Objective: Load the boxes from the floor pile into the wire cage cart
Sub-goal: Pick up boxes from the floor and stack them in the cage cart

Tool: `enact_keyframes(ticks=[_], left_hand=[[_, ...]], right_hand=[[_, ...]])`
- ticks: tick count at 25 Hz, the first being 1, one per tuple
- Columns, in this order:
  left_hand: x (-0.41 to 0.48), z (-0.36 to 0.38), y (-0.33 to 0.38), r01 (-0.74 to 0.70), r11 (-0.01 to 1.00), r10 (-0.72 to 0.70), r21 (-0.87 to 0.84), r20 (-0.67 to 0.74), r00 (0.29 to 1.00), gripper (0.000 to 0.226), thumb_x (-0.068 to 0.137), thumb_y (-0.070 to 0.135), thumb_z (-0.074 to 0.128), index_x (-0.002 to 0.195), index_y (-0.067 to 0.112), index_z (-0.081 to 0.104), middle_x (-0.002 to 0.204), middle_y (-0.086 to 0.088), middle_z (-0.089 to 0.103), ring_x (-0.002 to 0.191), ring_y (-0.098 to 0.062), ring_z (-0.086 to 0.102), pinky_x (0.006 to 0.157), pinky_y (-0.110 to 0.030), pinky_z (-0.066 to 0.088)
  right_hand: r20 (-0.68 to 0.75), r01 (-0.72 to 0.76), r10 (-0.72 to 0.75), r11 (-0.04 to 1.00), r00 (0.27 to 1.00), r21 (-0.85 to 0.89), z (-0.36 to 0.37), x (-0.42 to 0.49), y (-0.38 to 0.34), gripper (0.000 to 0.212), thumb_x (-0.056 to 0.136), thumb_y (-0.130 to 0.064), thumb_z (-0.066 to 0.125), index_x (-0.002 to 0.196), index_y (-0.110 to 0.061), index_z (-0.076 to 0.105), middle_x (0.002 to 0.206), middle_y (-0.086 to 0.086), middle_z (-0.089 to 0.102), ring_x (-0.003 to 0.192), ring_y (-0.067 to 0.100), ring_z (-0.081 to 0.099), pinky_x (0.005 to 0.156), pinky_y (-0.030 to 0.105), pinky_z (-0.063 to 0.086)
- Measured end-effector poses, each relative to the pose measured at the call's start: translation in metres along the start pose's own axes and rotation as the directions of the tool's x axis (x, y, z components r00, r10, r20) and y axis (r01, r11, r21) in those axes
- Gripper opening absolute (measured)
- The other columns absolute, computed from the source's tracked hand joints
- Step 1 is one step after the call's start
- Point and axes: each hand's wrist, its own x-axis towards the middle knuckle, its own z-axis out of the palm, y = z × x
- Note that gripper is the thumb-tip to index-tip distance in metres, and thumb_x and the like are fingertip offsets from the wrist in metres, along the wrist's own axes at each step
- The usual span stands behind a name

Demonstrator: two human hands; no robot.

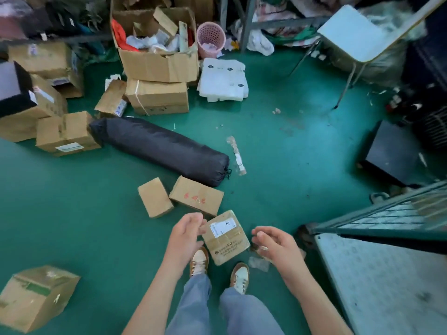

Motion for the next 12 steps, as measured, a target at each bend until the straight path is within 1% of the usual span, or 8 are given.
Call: enact_keyframes(ticks=[2, 4, 5, 7, 8, 10, 12], left_hand=[[0.039, 0.002, -0.029, 0.062, 0.993, -0.065, 0.102, 0.027, 0.997, 0.016, 0.105, 0.031, 0.049, 0.106, 0.025, 0.064, 0.112, 0.001, 0.070, 0.103, -0.016, 0.068, 0.093, -0.046, 0.056], [0.082, 0.010, -0.062, 0.100, 0.976, -0.112, 0.193, 0.052, 0.992, 0.016, 0.103, 0.037, 0.052, 0.105, 0.028, 0.065, 0.111, 0.004, 0.070, 0.104, -0.015, 0.068, 0.097, -0.050, 0.054], [0.105, 0.016, -0.082, 0.119, 0.964, -0.138, 0.236, 0.066, 0.988, 0.018, 0.099, 0.043, 0.055, 0.104, 0.029, 0.066, 0.110, 0.006, 0.071, 0.105, -0.015, 0.067, 0.098, -0.051, 0.054], [0.151, 0.027, -0.120, 0.152, 0.936, -0.187, 0.318, 0.083, 0.979, 0.030, 0.087, 0.056, 0.058, 0.101, 0.031, 0.068, 0.108, 0.008, 0.072, 0.105, -0.014, 0.068, 0.098, -0.051, 0.054], [0.170, 0.034, -0.134, 0.168, 0.922, -0.208, 0.349, 0.079, 0.975, 0.031, 0.086, 0.056, 0.057, 0.100, 0.031, 0.067, 0.107, 0.008, 0.072, 0.104, -0.013, 0.068, 0.098, -0.050, 0.054], [0.213, 0.050, -0.168, 0.168, 0.894, -0.219, 0.414, 0.079, 0.973, 0.021, 0.097, 0.044, 0.054, 0.104, 0.028, 0.065, 0.110, 0.007, 0.070, 0.101, -0.011, 0.066, 0.095, -0.044, 0.055], [0.250, 0.060, -0.194, 0.151, 0.846, -0.203, 0.511, 0.048, 0.978, 0.023, 0.102, 0.038, 0.050, 0.115, 0.023, 0.063, 0.114, 0.007, 0.066, 0.096, -0.010, 0.062, 0.087, -0.033, 0.050]], right_hand=[[-0.009, -0.120, 0.123, 0.980, 0.992, 0.159, 0.020, 0.033, 0.027, 0.017, 0.101, -0.015, 0.058, 0.104, -0.011, 0.074, 0.103, 0.003, 0.078, 0.101, 0.020, 0.073, 0.083, 0.036, 0.059], [-0.013, -0.249, 0.266, 0.916, 0.964, 0.315, 0.039, 0.073, 0.061, 0.019, 0.102, -0.015, 0.056, 0.106, -0.005, 0.072, 0.104, 0.008, 0.077, 0.100, 0.023, 0.073, 0.081, 0.037, 0.059], [-0.017, -0.299, 0.324, 0.890, 0.946, 0.345, 0.047, 0.095, 0.082, 0.020, 0.102, -0.016, 0.056, 0.106, -0.004, 0.071, 0.105, 0.009, 0.077, 0.098, 0.023, 0.073, 0.078, 0.036, 0.059], [-0.032, -0.365, 0.393, 0.879, 0.919, 0.308, 0.058, 0.135, 0.123, 0.018, 0.101, -0.017, 0.058, 0.105, -0.007, 0.072, 0.107, 0.009, 0.075, 0.094, 0.020, 0.072, 0.076, 0.034, 0.058], [-0.039, -0.389, 0.410, 0.889, 0.911, 0.241, 0.060, 0.153, 0.141, 0.017, 0.101, -0.018, 0.058, 0.104, -0.009, 0.072, 0.107, 0.008, 0.075, 0.093, 0.018, 0.072, 0.077, 0.035, 0.059], [-0.020, -0.428, 0.432, 0.898, 0.902, 0.101, 0.065, 0.190, 0.187, 0.015, 0.100, -0.020, 0.057, 0.101, -0.015, 0.071, 0.106, 0.002, 0.074, 0.094, 0.016, 0.070, 0.084, 0.036, 0.058], [-0.002, -0.457, 0.457, 0.889, 0.889, 0.013, 0.064, 0.217, 0.221, 0.015, 0.101, -0.019, 0.056, 0.098, -0.018, 0.070, 0.101, -0.002, 0.074, 0.091, 0.016, 0.068, 0.087, 0.039, 0.057]])
